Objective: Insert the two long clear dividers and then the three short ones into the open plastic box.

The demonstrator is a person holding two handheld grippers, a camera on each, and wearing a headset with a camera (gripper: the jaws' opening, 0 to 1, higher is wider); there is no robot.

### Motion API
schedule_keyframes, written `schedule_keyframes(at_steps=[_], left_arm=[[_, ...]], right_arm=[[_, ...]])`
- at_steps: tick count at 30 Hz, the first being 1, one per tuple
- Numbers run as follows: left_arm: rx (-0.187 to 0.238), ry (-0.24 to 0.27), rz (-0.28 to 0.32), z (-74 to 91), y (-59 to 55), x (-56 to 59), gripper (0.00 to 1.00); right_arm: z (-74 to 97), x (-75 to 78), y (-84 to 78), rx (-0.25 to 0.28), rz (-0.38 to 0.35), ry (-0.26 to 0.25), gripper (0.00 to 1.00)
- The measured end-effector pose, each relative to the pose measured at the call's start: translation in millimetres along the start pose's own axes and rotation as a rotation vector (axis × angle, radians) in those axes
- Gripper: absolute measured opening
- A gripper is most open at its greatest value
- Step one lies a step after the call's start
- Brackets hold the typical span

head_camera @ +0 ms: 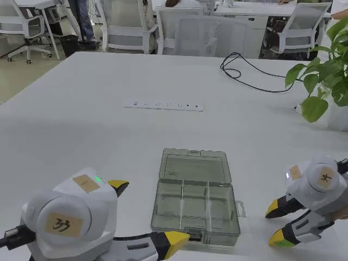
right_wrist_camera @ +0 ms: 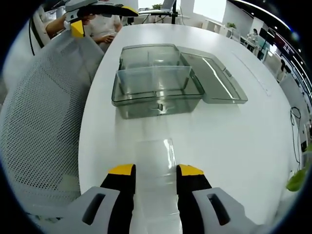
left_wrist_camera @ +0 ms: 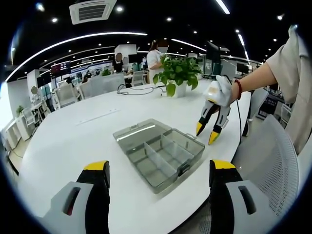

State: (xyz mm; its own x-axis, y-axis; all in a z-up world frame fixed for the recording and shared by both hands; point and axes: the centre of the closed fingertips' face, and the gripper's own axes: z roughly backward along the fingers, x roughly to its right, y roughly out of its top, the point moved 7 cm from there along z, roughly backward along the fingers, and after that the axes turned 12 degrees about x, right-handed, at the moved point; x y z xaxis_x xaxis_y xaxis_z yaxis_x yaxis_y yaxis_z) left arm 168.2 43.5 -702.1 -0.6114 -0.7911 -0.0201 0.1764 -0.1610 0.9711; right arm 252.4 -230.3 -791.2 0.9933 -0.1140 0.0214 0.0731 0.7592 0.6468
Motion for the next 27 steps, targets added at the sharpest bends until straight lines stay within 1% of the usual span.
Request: schedule_keyframes(at_steps=[7,9,12,15,16,18,23,25,27], left_arm=[[0.000,0.003,-0.003,1.7,-0.3,0.2,0.86],[-0.002,0.002,-0.002,2.3,-0.2,0.5,0.85],[0.001,0.002,0.002,3.4,0.9,1.1,0.85],[0.007,0.004,0.001,4.6,2.3,0.9,0.85],[0.009,0.005,0.003,4.8,2.4,0.7,0.85],[0.019,0.008,0.009,5.2,3.7,1.1,0.85],[0.033,0.006,0.034,5.0,4.4,2.6,0.83],[0.040,0.005,0.048,4.0,4.6,3.2,0.82],[0.046,0.010,0.075,3.2,4.3,3.3,0.80]], right_arm=[[0.5,-0.6,-0.5,0.001,-0.005,-0.010,0.33],[1.0,-0.6,-1.3,0.006,-0.014,-0.020,0.33],[2.5,-0.3,-2.0,0.015,-0.017,-0.048,0.33],[6.0,1.1,-1.1,0.021,0.001,-0.074,0.33],[7.5,1.0,0.5,0.029,0.000,-0.078,0.33],[11.5,1.4,4.6,0.034,0.020,-0.097,0.33],[21.7,6.4,11.3,0.038,0.069,-0.145,0.33],[25.7,5.7,16.0,0.051,0.080,-0.160,0.33],[28.8,6.1,20.1,0.061,0.098,-0.176,0.33]])
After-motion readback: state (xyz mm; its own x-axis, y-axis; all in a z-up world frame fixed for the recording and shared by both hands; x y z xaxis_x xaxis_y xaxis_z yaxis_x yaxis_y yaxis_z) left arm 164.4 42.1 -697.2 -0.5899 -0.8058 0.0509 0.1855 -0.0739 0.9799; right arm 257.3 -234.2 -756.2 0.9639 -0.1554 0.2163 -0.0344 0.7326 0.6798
